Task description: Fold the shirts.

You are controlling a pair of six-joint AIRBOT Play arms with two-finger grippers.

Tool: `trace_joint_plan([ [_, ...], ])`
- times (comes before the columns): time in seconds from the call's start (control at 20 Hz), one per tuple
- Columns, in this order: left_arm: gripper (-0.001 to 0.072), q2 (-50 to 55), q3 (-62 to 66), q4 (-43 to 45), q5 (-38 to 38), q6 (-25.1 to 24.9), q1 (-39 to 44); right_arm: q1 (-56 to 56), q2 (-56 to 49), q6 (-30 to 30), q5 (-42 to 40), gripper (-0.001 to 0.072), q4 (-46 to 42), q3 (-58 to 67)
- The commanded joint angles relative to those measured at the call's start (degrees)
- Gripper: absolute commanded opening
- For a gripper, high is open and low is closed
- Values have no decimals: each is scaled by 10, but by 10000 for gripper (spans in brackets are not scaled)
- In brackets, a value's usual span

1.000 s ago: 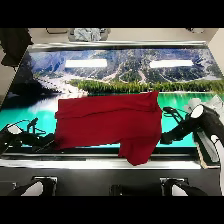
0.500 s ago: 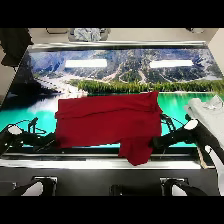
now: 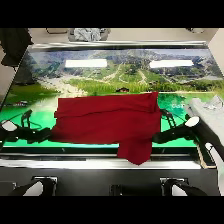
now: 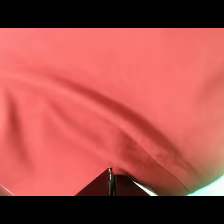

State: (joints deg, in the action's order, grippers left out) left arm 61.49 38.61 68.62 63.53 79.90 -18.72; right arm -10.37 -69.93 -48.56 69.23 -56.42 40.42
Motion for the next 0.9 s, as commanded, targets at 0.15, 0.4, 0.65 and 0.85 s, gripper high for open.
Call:
trace_joint_plan([
  [0.15, 24, 32, 180, -8, 24, -4, 8, 0, -35, -48, -24, 38, 9, 227],
  [0.4, 26, 236, 349, -46, 22, -2, 39, 44, -210, -54, -82, 38, 10, 419],
  [0.65, 26, 389, 477, -46, 48, 41, 47, 49, -312, -126, -124, 39, -5, 473],
  [0.85, 185, 431, 490, -48, 46, 41, 55, 49, -332, -121, -122, 53, -7, 474],
])
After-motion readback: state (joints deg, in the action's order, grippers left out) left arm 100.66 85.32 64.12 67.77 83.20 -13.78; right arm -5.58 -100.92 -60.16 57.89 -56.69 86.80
